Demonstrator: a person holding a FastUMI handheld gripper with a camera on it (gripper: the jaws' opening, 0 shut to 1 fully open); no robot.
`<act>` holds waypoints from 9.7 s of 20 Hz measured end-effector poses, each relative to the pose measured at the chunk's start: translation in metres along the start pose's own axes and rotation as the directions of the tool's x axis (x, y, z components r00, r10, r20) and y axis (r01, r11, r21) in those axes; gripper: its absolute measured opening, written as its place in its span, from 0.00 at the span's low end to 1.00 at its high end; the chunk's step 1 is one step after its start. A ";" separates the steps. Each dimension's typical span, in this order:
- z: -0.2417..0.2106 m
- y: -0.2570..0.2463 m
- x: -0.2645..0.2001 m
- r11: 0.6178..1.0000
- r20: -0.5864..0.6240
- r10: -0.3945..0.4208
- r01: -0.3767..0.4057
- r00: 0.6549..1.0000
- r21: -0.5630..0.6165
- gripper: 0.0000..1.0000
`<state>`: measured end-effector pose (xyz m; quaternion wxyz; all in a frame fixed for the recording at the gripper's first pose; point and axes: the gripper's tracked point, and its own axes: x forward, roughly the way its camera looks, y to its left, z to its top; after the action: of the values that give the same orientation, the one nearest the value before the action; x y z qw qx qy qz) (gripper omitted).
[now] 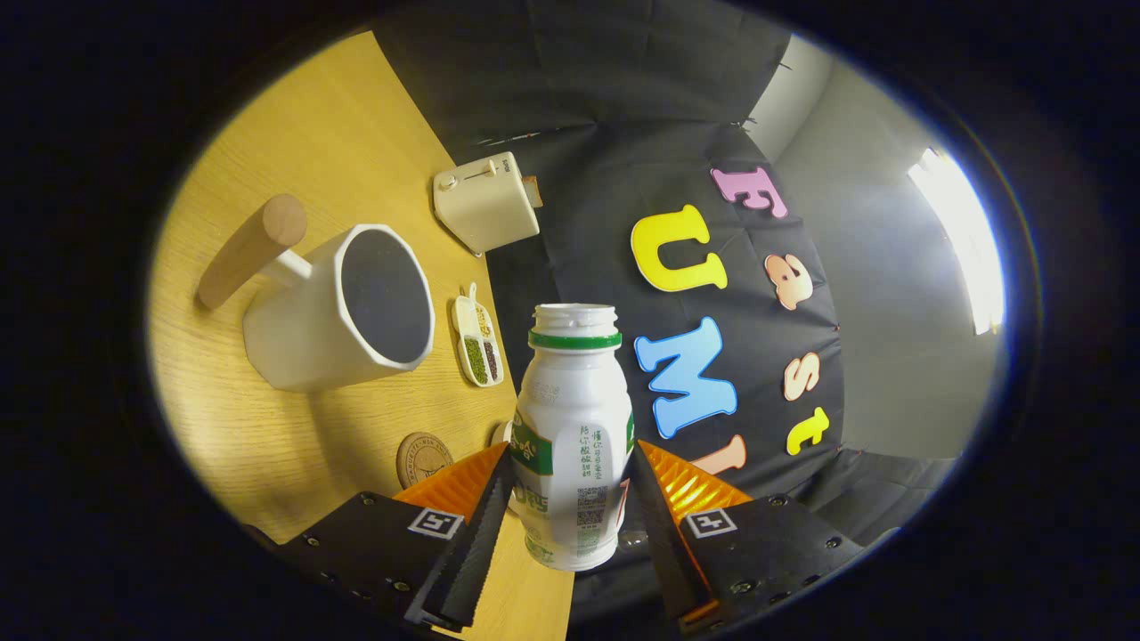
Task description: Take the bottle from table, then pour the juice into the cup, finally place the bottle on the coaster
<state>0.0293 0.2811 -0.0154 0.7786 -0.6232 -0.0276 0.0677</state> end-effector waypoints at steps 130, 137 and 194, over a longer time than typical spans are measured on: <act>0.013 -0.008 0.004 0.859 0.133 -0.160 0.204 0.978 -0.470 0.75; 0.015 -0.009 0.003 0.852 0.135 -0.160 0.206 0.978 -0.482 0.75; 0.038 -0.008 -0.007 0.686 0.255 -0.150 0.286 0.955 -0.669 0.75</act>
<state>0.0176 0.3155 0.0008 0.4813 -0.8544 -0.1954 0.0147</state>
